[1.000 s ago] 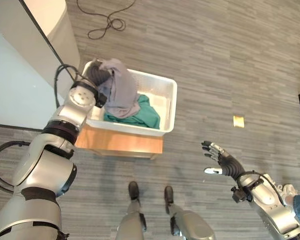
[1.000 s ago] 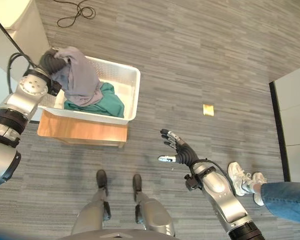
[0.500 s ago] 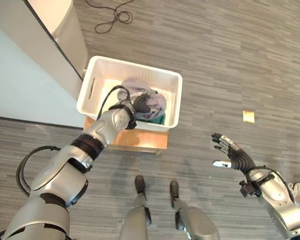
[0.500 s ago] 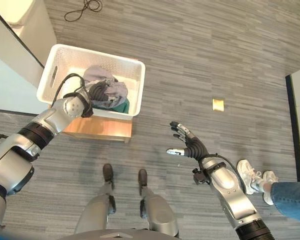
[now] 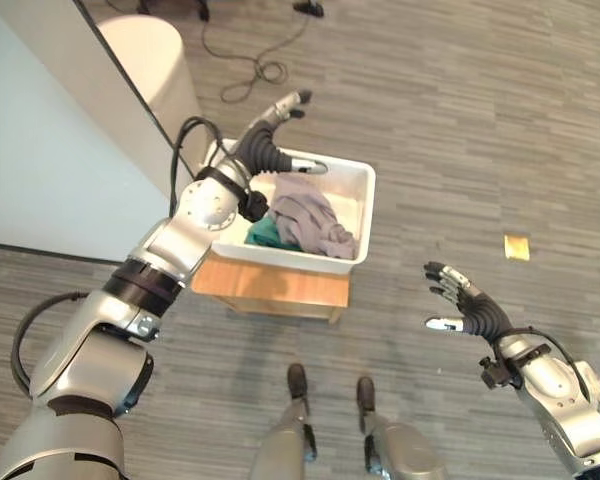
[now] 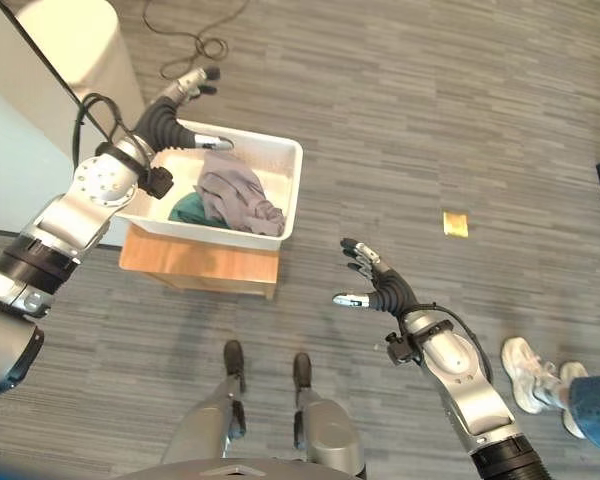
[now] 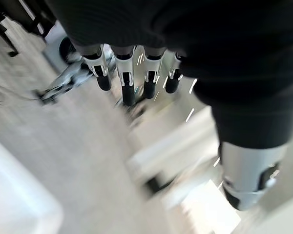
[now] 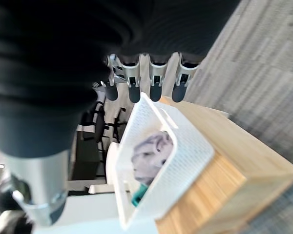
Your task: Pick up bed clothes into laundry basket.
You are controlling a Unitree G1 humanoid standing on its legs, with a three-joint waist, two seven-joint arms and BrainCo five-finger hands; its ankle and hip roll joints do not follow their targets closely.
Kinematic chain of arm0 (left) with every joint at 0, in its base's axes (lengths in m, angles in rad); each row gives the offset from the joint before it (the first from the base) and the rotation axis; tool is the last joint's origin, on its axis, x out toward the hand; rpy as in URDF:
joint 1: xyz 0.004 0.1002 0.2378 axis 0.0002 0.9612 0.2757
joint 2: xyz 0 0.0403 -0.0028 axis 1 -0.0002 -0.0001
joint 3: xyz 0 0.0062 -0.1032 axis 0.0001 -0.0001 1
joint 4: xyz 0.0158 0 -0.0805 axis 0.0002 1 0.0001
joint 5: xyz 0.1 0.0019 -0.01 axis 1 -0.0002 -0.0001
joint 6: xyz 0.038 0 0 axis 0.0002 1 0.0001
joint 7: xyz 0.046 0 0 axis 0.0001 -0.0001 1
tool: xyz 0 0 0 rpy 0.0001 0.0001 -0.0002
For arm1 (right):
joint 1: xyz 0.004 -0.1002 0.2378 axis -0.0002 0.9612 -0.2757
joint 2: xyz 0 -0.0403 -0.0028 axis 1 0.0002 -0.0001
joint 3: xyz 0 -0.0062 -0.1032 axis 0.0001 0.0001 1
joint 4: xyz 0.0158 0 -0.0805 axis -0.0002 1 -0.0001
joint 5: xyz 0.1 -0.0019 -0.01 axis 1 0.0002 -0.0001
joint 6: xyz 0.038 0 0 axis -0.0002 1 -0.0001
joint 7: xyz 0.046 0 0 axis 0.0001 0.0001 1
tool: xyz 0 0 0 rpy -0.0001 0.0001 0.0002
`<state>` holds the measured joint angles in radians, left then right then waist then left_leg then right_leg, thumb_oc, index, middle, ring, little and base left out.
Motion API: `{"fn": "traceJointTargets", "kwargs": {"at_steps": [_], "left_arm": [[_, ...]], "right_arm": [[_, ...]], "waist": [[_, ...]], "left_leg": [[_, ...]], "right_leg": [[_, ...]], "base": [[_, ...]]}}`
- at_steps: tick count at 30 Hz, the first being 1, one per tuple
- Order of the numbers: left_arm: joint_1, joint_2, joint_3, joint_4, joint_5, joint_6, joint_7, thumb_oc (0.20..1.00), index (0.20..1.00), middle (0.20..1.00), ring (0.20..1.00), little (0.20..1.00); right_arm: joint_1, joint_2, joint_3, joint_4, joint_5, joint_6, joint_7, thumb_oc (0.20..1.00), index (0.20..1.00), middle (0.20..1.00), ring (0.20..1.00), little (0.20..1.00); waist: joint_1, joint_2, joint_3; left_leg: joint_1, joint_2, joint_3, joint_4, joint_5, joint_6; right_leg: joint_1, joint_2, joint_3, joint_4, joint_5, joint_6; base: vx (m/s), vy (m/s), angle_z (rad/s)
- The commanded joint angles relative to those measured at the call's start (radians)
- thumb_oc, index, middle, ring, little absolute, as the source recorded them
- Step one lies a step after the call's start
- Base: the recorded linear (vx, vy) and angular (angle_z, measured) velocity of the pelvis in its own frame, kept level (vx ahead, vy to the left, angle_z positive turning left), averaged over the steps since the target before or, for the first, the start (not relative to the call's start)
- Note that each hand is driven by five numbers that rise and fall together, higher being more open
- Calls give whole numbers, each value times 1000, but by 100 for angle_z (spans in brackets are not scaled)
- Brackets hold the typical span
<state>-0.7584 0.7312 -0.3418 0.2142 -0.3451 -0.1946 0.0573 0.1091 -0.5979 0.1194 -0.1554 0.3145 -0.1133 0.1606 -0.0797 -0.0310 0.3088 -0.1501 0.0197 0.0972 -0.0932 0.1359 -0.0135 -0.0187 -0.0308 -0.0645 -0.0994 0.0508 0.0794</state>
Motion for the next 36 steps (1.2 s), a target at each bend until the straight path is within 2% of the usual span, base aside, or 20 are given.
{"fn": "traceJointTargets", "kwargs": {"at_steps": [1,5,6,8,11,14,17,18,19,20,21,22,24,26,27,29,30,31,33,36], "left_arm": [[256,28,157,-77,-87,-65,-11,1000,1000,1000,1000,1000],[505,0,312,-191,-138,-76,-39,1000,1000,1000,1000,1000],[655,-81,402,-252,-147,-81,-41,1000,1000,1000,1000,1000],[771,-175,463,-275,-167,-89,-41,1000,1000,1000,1000,1000],[844,-235,467,-286,-182,-73,-61,1000,1000,1000,1000,1000],[840,-294,428,-257,-197,-63,-60,1000,1000,1000,1000,1000],[836,-313,415,-251,-234,-64,-62,1000,1000,1000,1000,1000],[810,-343,353,-231,-259,-58,-60,1000,1000,1000,1000,1000],[809,-344,353,-230,-258,-59,-60,1000,1000,1000,1000,1000],[787,-374,295,-210,-265,-48,-46,1000,1000,1000,1000,1000],[782,-390,253,-189,-304,-38,-49,1000,1000,1000,1000,1000],[769,-382,266,-184,-270,-41,-55,1000,1000,1000,1000,1000],[821,-385,255,-182,-281,-16,-77,1000,1000,1000,1000,1000],[917,-421,281,-190,-284,-12,-94,1000,1000,1000,1000,1000],[958,-448,292,-209,-314,-1,-101,1000,1000,1000,1000,1000],[958,-448,293,-211,-314,0,-101,1000,1000,1000,1000,1000],[976,-437,301,-201,-289,14,-117,1000,1000,1000,1000,1000],[977,-423,310,-201,-261,10,-106,1000,1000,1000,1000,1000],[1001,-418,318,-222,-237,15,-97,1000,1000,1000,1000,1000],[989,-411,321,-219,-233,16,-93,1000,1000,1000,1000,1000]], "right_arm": [[45,54,-110,-38,-13,-54,-31,1000,1000,1000,1000,1000],[63,102,-144,-36,-6,-58,-41,1000,1000,1000,1000,1000],[82,149,-150,-18,12,-64,-42,1000,1000,1000,1000,1000],[100,184,-132,1,39,-60,-29,1000,1000,1000,1000,1000],[112,185,-108,5,42,-49,-8,1000,1000,1000,1000,1000],[59,186,-74,9,24,-44,-12,1000,1000,1000,1000,1000],[43,192,-65,9,23,-45,-17,1000,1000,1000,1000,1000],[44,204,-55,23,13,-51,-38,1000,1000,1000,1000,1000],[43,203,-55,24,13,-52,-38,1000,1000,1000,1000,1000],[51,212,-48,33,6,-54,-70,1000,1000,1000,1000,1000],[62,218,-42,34,32,-61,-76,1000,1000,1000,1000,1000],[69,190,-69,32,22,-81,-79,1000,1000,1000,1000,1000],[119,204,-71,17,31,-60,-84,1000,1000,1000,1000,1000],[149,163,-51,3,59,-47,-30,1000,1000,1000,1000,1000],[138,144,-62,35,72,-53,-23,1000,1000,1000,1000,1000],[136,143,-61,37,72,-54,-22,1000,1000,1000,1000,1000],[133,126,-87,45,69,-54,-45,1000,1000,1000,1000,1000],[133,118,-98,36,71,-57,-52,1000,1000,1000,1000,1000],[132,132,-106,48,83,-52,-67,1000,1000,1000,1000,1000],[153,153,-143,59,78,-60,-89,1000,1000,1000,1000,1000]], "waist": [[46,-9,-122],[60,-1,-148],[79,0,-161],[99,-2,-174],[115,-5,-184],[154,11,-165],[156,20,-148],[137,31,-133],[136,34,-134],[112,41,-138],[96,46,-146],[101,48,-141],[105,50,-138],[146,45,-130],[173,26,-110],[167,28,-114],[145,3,-99],[128,-10,-99],[107,-11,-107],[60,4,-144]], "left_leg": [[42,-29,-25,6,-73,3],[60,-35,-29,6,-81,6],[74,-40,-36,6,-87,10],[80,-43,-44,7,-87,13],[88,-48,-54,13,-95,17],[103,-49,-109,65,-112,37],[101,-41,-130,80,-111,45],[118,-40,-215,79,-104,48],[114,-38,-217,78,-100,47],[125,-54,-320,70,-78,35],[111,-77,-405,75,-49,23],[89,-116,-465,91,-46,4],[69,-120,-484,98,-34,-12],[39,-130,-554,91,7,-35],[-18,-143,-533,144,2,-49],[-27,-143,-538,148,4,-51],[-53,-83,-286,221,-47,-12],[-44,-12,-120,280,-89,-12],[9,64,-6,315,-131,-18],[116,170,211,237,-123,-57]], "right_leg": [[33,-20,6,46,-89,41],[51,-26,1,48,-96,38],[65,-30,-4,49,-101,36],[74,-33,-9,51,-105,31],[83,-37,-22,77,-122,30],[-2,-49,-51,385,-128,50],[-60,-49,-53,493,-92,63],[-112,5,33,567,-113,52],[-113,8,31,563,-108,51],[-101,84,157,471,-188,16],[-91,153,314,411,-209,1],[-53,161,414,320,-200,-23],[-29,151,384,284,-192,-34],[6,126,329,205,-166,-49],[24,96,253,176,-156,-51],[19,97,248,173,-152,-50],[13,53,159,170,-140,-40],[2,18,83,168,-130,-31],[7,-26,-49,150,-127,-38],[19,-70,-231,153,-137,-28]], "base": [[32,5,8],[61,10,12],[50,5,8],[43,3,13],[6,-1,9],[-30,18,32],[-25,-42,45],[-12,-86,73],[54,-158,81],[88,-133,163],[131,-199,254],[63,-127,313],[-111,-101,242],[-177,-273,146],[-145,-239,101],[-148,-84,171],[-287,-52,210],[-375,-31,124],[-251,-3,209],[-113,51,267]]}}
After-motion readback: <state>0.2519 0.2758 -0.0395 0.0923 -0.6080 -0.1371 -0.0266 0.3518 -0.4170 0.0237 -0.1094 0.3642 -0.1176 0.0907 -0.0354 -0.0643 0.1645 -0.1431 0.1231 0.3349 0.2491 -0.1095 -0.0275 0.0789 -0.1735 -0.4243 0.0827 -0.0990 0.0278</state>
